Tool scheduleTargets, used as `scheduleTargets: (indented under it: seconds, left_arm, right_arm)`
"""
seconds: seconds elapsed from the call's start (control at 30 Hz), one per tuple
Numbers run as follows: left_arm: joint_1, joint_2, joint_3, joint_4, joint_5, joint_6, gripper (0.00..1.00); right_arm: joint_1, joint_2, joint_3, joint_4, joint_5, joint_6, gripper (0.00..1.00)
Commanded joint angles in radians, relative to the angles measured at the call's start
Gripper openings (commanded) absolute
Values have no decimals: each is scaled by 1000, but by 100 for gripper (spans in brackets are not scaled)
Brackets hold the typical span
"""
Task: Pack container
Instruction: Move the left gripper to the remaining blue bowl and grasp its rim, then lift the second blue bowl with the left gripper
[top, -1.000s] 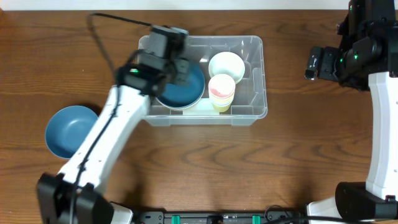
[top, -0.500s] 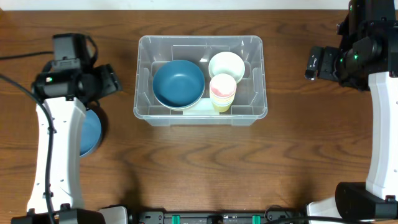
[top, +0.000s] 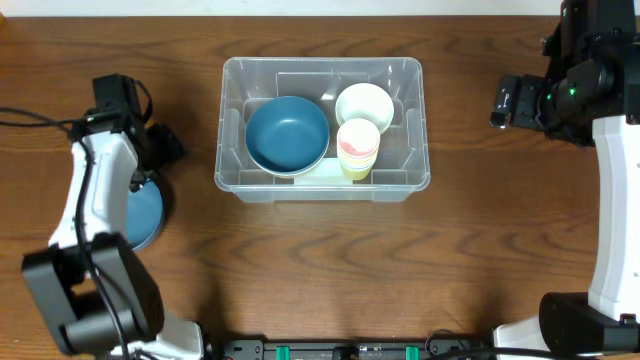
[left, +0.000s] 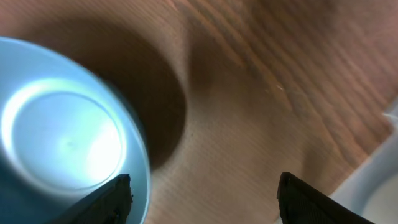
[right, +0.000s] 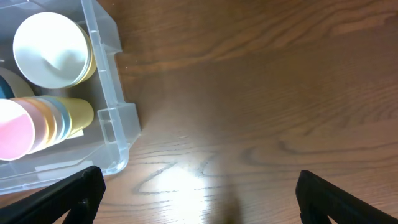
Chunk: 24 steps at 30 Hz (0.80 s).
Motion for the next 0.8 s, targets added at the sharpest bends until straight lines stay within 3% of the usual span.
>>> scheduleTargets:
  seconds: [0.0,0.53,0.77]
  left_arm:
    - [3,48,-3,11,-11,-21,75]
    - [3,81,-3,44,-116,-95,75]
    - [3,82,-15,51,-140,-95,68]
  right_arm:
    - [-5,-12,0,0,-3,-11,99]
    - [-5,-12,0,0,-3,-11,99]
    - [-5,-12,0,0,-3,-11,99]
